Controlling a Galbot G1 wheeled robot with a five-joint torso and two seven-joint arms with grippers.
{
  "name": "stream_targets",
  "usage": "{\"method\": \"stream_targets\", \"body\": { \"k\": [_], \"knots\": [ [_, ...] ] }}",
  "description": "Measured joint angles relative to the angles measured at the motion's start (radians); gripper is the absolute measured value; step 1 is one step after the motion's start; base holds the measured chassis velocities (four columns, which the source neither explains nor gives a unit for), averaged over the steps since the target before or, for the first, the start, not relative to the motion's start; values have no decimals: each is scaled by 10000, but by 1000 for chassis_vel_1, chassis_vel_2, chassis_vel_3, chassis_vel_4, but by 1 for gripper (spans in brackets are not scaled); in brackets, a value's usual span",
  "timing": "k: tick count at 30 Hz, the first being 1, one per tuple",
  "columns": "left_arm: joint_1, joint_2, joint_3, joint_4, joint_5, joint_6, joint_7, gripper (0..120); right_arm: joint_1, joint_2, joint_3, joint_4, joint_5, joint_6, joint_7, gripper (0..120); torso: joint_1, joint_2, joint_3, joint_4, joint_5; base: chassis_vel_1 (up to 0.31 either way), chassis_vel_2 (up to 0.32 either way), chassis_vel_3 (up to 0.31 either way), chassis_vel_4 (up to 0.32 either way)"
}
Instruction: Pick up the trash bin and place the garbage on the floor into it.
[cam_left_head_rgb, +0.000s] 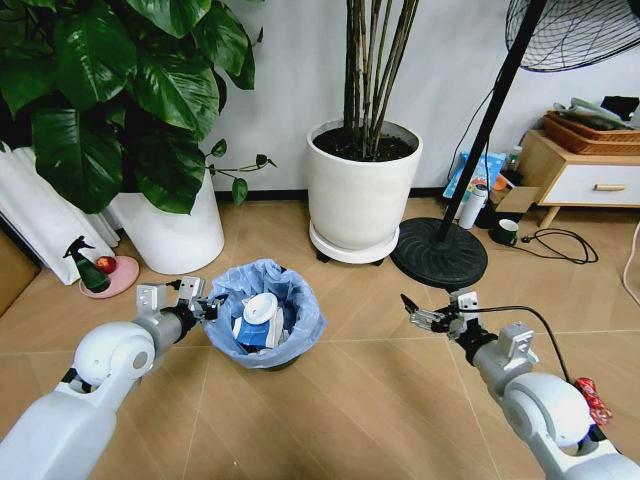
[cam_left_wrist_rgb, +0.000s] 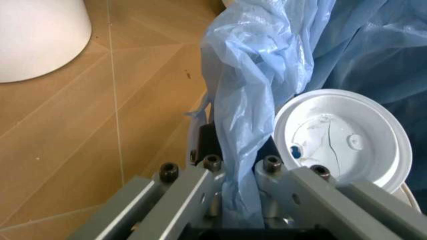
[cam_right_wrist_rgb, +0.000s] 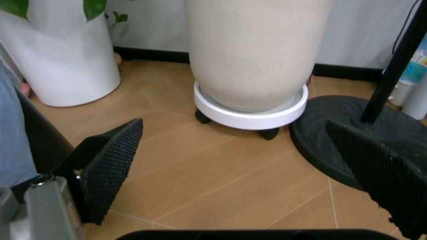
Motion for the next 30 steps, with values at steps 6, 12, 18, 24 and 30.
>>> {"method": "stream_targets", "body": {
  "k": [6,12,18,24,30],
  "knots": [
    [40,39,-60,-31,0,0,-1,0,-19,119,-20,-35,-14,9,-2,100,0,0,0,0,-1,0,0,0,0],
    [97,67,-130,-60,0,0,-1,0,10,204,-87,-78,-21,7,3,100,0,0,0,1,0,-3,-6,6,10],
    [112,25,-140,-59,4,0,5,0,12,222,-97,-102,-25,-7,8,100,0,0,0,0,0,-63,-59,64,65],
    [98,-20,-129,-30,22,0,16,0,-21,243,-88,-134,-39,-12,8,100,1,0,0,-2,0,-97,-92,92,93],
    [85,-23,-126,0,32,0,24,0,-9,289,-87,-209,-37,-23,8,100,2,0,1,1,0,-93,-112,109,107]
  ]
}}
